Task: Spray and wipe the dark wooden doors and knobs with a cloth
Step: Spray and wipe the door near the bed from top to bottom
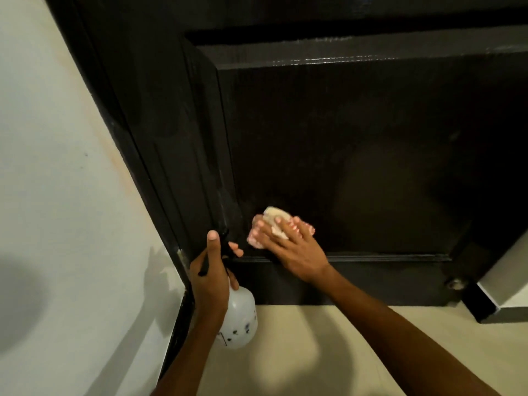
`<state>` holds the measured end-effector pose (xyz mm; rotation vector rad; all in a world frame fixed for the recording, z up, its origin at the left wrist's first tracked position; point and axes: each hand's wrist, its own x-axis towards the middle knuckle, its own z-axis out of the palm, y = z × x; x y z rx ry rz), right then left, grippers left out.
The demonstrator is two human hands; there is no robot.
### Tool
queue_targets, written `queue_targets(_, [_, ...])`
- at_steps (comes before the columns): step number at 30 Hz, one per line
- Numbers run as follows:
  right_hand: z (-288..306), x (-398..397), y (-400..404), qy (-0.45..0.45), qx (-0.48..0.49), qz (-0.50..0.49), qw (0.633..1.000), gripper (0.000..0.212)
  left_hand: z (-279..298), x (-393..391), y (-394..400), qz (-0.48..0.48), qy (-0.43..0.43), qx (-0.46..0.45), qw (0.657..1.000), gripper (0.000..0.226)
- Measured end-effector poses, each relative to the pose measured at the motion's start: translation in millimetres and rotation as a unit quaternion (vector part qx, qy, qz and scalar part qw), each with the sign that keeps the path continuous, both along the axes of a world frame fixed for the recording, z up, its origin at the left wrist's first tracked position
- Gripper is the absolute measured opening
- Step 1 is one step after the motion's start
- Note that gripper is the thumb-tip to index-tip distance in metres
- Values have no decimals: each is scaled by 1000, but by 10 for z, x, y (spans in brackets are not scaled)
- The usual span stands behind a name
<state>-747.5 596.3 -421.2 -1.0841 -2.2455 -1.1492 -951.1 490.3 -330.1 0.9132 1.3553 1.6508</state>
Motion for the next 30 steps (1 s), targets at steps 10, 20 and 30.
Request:
queue_targets(10, [132,-250,35,-157,-33,9,987,71,105,-163,57,55,23,15,998,71])
queue_targets(20, [2197,-1026,237,174,102,25,979,62,295,-291,22,117,33,41,992,57])
queue_targets(30, [283,-641,36,-110,-112,9,988,69,124,-331,-14,74,77,-15,994,74])
